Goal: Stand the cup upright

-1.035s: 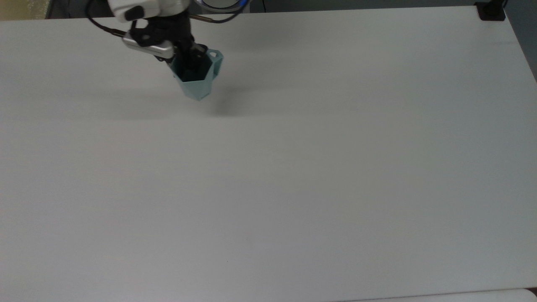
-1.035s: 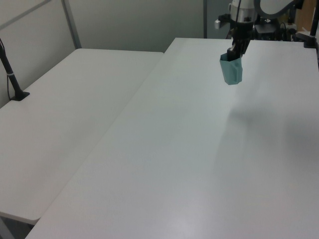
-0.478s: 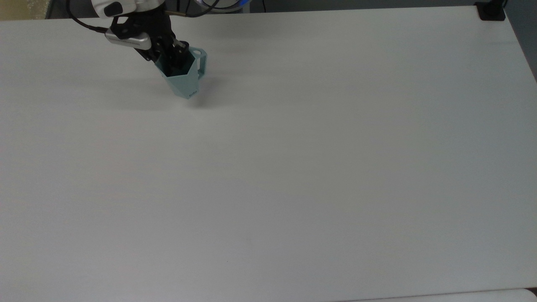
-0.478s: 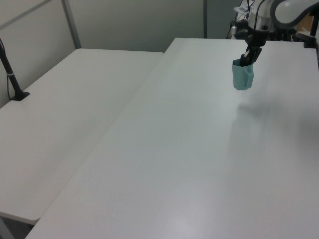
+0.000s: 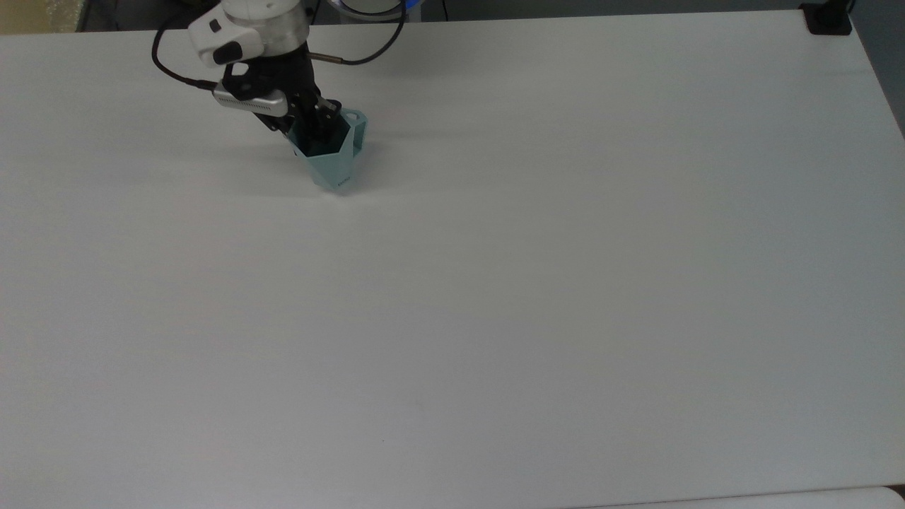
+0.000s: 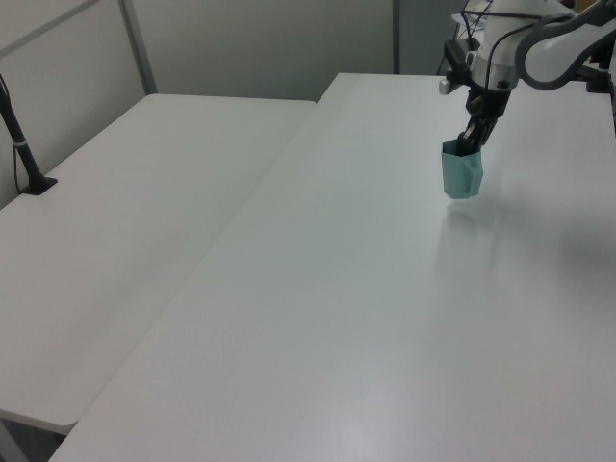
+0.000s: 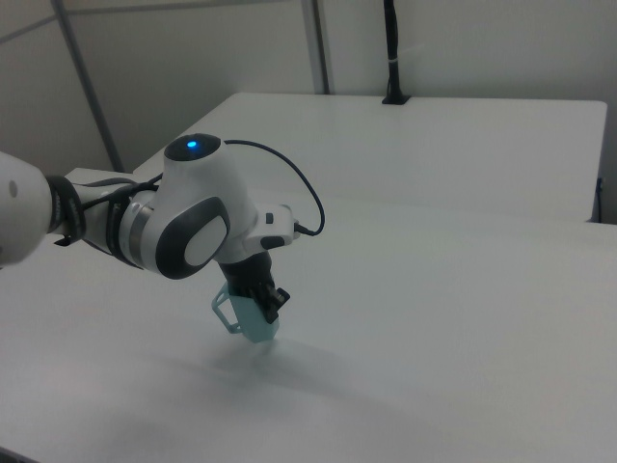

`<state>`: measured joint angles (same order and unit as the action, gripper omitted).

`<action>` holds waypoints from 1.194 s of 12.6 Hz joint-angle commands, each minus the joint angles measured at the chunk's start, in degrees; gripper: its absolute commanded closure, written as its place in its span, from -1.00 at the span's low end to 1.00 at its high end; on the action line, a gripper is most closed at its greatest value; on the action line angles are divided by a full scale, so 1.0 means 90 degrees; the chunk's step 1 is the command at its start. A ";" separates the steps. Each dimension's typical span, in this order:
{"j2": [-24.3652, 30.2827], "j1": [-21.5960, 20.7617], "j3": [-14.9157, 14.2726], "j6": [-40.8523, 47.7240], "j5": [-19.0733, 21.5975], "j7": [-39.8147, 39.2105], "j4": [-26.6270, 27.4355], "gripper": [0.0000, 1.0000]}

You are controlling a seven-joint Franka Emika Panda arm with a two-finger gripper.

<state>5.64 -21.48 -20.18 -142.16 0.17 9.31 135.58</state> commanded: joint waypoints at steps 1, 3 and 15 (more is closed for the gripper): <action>-0.0236 -0.0230 -0.0053 -0.0463 0.0167 0.0107 0.0053 1.00; -0.0294 -0.0240 -0.0053 -0.0494 0.0167 0.0108 0.0053 1.00; -0.0091 -0.0250 -0.0053 0.0870 0.0167 0.0127 -0.0580 -1.00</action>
<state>2.11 -23.38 -20.21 -141.92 0.20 10.37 134.38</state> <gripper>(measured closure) 0.361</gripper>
